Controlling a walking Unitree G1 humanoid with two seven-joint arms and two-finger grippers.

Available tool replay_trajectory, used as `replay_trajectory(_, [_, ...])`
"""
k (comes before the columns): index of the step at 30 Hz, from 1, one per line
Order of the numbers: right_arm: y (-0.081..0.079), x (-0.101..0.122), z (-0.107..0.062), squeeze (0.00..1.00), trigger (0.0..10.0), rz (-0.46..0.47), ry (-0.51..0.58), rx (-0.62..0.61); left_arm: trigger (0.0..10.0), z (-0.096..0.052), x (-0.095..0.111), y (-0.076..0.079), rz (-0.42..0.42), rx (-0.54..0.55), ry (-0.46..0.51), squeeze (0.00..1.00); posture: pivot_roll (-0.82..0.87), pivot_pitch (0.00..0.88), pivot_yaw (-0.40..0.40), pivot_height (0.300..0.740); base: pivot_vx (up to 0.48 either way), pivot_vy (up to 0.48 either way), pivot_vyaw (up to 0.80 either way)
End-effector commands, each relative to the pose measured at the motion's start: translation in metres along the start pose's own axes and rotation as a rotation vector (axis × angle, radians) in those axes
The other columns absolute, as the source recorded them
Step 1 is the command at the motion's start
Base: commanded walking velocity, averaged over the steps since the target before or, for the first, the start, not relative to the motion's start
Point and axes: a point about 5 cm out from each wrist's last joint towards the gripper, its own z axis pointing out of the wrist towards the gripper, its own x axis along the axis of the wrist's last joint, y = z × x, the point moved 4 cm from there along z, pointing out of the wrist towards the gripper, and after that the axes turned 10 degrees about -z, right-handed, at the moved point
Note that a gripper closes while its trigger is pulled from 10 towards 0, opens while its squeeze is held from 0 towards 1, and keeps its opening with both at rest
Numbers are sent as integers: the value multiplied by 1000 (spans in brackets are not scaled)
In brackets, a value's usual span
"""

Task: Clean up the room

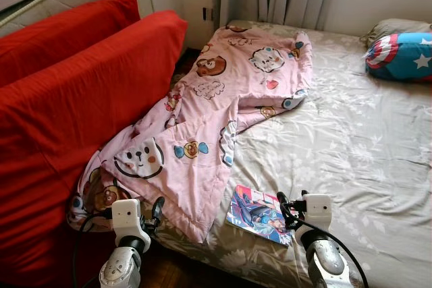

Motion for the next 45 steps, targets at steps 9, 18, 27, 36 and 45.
replay_trajectory(9, [0, -2, -3, 0, 10000, -12, 1, 5, 10000, -6, -6, 0, -14, 8, -27, 0, -59, 142, 6, 665, 0, 0, 0])
replay_trajectory(18, [-4, -5, -4, 0, 10000, -16, -15, 18, 10000, -7, -7, 0, -18, 6, -35, 0, -57, 143, 5, 665, 0, 0, 0])
replay_trajectory(27, [-6, -8, -2, 0, 10000, -18, -46, 30, 10000, -7, -8, 3, -23, 2, -40, 0, -54, 141, 4, 660, 0, 0, 0])
replay_trajectory(36, [-9, -4, -1, 0, 10000, -10, -17, 47, 10000, -7, -9, 6, -26, -4, -45, 0, -51, 139, 4, 650, 0, 0, 0])
replay_trajectory(45, [-12, -3, 0, 0, 10000, -5, -19, 61, 10000, -8, -11, 4, -26, 2, -59, 0, -49, 137, 3, 650, 0, 0, 0])
